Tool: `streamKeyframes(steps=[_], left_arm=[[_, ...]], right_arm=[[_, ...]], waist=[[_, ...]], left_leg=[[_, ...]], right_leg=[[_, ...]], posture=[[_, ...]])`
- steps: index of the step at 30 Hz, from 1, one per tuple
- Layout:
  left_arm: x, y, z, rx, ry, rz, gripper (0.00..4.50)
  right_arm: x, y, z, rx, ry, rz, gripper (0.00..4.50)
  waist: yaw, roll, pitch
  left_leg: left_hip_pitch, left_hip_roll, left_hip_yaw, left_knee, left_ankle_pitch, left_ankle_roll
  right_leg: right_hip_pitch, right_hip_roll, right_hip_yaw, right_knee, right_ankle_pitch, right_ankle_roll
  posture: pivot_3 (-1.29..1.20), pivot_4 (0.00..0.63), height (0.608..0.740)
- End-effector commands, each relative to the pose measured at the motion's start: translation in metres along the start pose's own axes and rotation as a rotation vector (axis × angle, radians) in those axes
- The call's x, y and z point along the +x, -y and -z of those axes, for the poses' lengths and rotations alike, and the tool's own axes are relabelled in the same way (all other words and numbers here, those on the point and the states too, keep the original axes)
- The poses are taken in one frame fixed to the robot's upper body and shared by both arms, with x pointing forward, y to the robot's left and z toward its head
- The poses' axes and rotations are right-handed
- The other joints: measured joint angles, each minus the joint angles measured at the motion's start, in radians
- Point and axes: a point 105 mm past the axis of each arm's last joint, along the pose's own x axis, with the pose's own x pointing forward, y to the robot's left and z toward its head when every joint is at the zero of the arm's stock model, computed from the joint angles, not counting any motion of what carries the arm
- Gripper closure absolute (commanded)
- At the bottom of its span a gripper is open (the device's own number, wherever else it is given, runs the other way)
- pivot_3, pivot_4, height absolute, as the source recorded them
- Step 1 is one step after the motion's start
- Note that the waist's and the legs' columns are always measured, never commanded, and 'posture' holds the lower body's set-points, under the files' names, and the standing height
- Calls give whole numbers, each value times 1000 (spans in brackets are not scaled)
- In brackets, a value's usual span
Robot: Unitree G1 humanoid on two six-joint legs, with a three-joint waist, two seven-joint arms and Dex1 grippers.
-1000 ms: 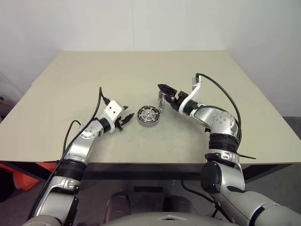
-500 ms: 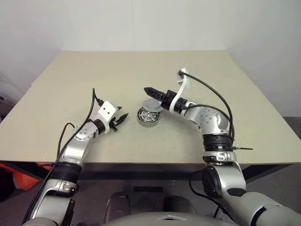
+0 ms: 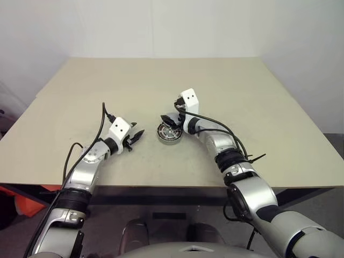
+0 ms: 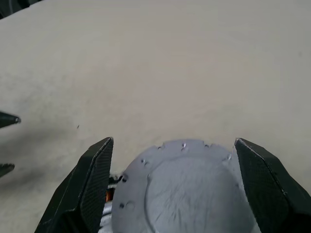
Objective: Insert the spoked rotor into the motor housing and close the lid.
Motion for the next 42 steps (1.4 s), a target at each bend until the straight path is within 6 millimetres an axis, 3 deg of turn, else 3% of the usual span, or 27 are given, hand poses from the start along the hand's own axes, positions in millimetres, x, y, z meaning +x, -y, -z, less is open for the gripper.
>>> streamKeyframes(steps=[1, 15, 21, 28, 42], left_arm=[[-3, -8, -16, 31, 45, -23, 2306], [-2, -9, -18, 39, 45, -21, 2306], [-2, -10, -18, 41, 42, -21, 2306], [-2, -11, -17, 39, 41, -26, 2306], [-4, -12, -16, 42, 33, -22, 2306]], right_arm=[[3, 2, -22, -28, 71, 6, 13], [1, 8, 3, -13, 2, 26, 13], [0, 10, -4, -2, 28, 18, 1381], [-5, 4, -25, 1, 132, -50, 1377], [-29, -6, -6, -240, 52, -223, 1377]], waist=[[0, 0, 0], [0, 0, 0], [0, 0, 0], [0, 0, 0], [2, 0, 0]], left_leg=[[0, 0, 0, 0, 0, 0], [1, 0, 0, 4, -2, 3], [2, 0, 0, 4, -2, 3], [1, 0, 0, 4, -2, 4], [0, 0, 0, 5, -2, 4]], right_leg=[[0, 0, 0, 0, 0, 0], [0, 0, 0, 4, 0, 0], [1, 0, 0, 6, 0, 0], [0, 0, 0, 6, 0, 0], [0, 0, 0, 6, 0, 0]], posture=[[0, 0, 740], [0, 0, 740], [0, 0, 740], [0, 0, 740], [0, 0, 740]])
